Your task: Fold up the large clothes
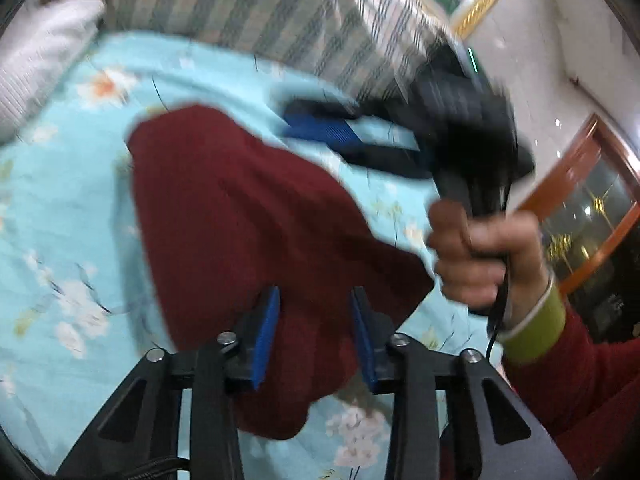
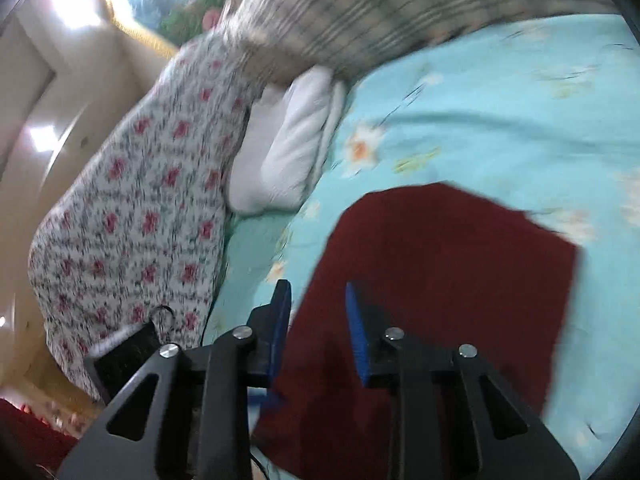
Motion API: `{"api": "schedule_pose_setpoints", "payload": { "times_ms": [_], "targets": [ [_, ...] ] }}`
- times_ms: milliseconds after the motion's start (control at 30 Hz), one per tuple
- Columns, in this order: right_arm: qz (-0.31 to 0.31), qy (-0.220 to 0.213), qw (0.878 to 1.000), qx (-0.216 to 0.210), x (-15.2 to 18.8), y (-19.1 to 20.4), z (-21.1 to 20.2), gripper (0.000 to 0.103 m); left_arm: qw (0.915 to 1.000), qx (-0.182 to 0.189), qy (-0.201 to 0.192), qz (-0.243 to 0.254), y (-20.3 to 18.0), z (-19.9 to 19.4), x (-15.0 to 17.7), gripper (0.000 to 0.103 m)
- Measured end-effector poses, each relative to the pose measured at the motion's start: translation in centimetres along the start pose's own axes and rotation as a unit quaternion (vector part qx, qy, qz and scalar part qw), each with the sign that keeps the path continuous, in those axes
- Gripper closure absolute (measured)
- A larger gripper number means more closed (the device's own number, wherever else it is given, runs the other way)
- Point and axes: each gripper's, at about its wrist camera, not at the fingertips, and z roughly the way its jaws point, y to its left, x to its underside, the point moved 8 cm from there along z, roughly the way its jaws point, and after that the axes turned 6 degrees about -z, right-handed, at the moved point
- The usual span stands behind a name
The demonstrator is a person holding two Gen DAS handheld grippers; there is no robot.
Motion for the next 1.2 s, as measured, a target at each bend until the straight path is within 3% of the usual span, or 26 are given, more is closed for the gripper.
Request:
{"api": "schedule_pose_setpoints", "payload": {
  "times_ms": [100,133,167,233,300,400,567,733,800,833,867,933,1067,1200],
  "targets": [
    [0.023,0.035,0.998,-0.050,-0.3,0.0,4.0,0.080,0.9999,-0.012,0.011,-0.004,0.4,1.9,0.5,0.083],
    [0.029,0.044,0.997,-0.051,-0.4,-0.3,5.2,0.081,0.9998,-0.016,0.013,-0.008,0.6,2.2,0.6,0.093],
    [0.031,0.057,0.997,-0.040,-0.3,-1.2,6.2,0.082,0.9997,-0.012,0.014,-0.017,0.7,2.4,0.6,0.095],
    [0.045,0.078,0.996,-0.023,0.1,-3.2,7.5,0.103,0.9993,-0.004,0.015,-0.035,1.1,2.8,0.7,0.097],
    [0.060,0.084,0.994,0.021,0.3,-6.4,8.3,0.103,0.9988,0.004,0.014,-0.046,1.4,3.2,0.9,0.099],
    [0.091,0.067,0.994,-0.004,0.3,-8.0,8.2,0.103,0.9987,0.000,0.015,-0.048,1.3,3.9,0.9,0.102],
    [0.080,0.057,0.995,0.013,0.2,-8.3,8.0,0.103,0.9989,-0.027,0.014,-0.036,1.0,4.7,1.0,0.103],
    [0.088,0.038,0.995,0.005,0.1,-7.5,6.3,0.103,0.9987,-0.023,0.011,-0.044,0.6,2.9,0.6,0.102],
    [0.079,0.020,0.996,0.022,0.7,-6.8,3.5,0.101,0.9986,-0.011,0.005,-0.051,0.0,1.5,0.1,0.098],
    [0.077,0.013,0.997,0.026,0.9,-6.7,2.5,0.100,0.9986,-0.008,0.001,-0.053,-0.1,0.4,0.1,0.088],
    [0.074,0.001,0.997,0.031,1.3,-6.4,0.9,0.100,0.9985,-0.009,-0.008,-0.054,-0.1,-0.6,0.0,0.071],
    [0.074,-0.018,0.996,0.041,2.5,-6.2,-2.1,0.100,0.9977,-0.018,-0.033,-0.057,0.1,-2.7,-0.3,0.053],
    [0.077,-0.043,0.994,0.062,5.8,-5.9,-6.9,0.100,0.9937,-0.055,-0.069,-0.069,1.3,-5.2,-1.4,0.048],
    [0.072,-0.047,0.994,0.074,8.9,-4.7,-8.6,0.100,0.9912,-0.085,-0.063,-0.079,2.9,-5.1,-1.1,0.046]
  ]
}}
